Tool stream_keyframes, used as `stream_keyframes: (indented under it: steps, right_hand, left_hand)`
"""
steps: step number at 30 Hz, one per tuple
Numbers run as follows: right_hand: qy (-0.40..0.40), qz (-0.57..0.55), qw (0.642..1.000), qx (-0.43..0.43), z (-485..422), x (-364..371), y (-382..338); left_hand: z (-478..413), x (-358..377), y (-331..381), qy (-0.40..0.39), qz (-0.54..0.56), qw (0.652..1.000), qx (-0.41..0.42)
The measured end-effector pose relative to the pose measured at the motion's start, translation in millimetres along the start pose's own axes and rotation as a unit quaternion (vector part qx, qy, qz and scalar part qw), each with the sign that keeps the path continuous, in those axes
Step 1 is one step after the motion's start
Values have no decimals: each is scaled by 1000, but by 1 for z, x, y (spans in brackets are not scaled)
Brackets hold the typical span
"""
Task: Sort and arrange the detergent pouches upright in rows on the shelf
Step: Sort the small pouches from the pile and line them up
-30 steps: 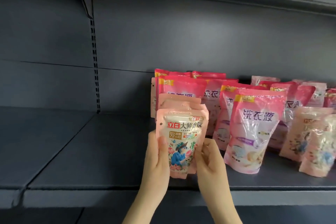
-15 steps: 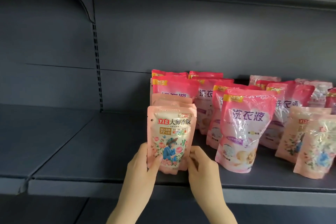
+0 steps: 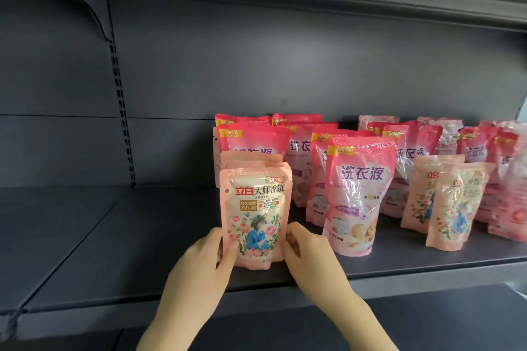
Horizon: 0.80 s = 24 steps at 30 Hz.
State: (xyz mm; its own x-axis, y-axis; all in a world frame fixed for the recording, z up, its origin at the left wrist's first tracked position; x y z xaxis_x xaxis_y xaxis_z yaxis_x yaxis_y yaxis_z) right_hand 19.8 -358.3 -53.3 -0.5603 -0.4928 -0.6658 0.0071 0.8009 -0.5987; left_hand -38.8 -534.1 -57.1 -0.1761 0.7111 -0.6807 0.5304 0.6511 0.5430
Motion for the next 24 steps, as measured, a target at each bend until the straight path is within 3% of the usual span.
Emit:
stream_keyframes:
  steps: [5, 14, 24]
  right_hand:
    - [-29, 89, 996, -5, -7, -5, -4]
    - [10, 80, 997, -5, 16, -24, 9]
    - [24, 172, 984, -39, 53, -138, 82]
  left_hand:
    - [-4, -8, -2, -32, -55, 998, 22]
    - [23, -27, 20, 42, -216, 975, 15]
    - [54, 20, 148, 31, -225, 966, 127]
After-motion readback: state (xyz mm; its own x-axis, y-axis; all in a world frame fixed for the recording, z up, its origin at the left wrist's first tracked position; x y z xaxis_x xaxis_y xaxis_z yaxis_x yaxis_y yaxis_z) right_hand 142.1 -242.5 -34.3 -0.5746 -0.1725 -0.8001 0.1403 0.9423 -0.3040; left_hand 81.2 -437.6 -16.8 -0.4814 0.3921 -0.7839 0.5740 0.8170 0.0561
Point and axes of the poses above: each hand's wrist, its own z-axis away from the middle knuckle, its own x-axis out of the palm, y = z × x, the point moved 4 cm from there along -z, towards the middle knuckle, and after that the axes turned 6 degrees about y, right-handed, at the moved point
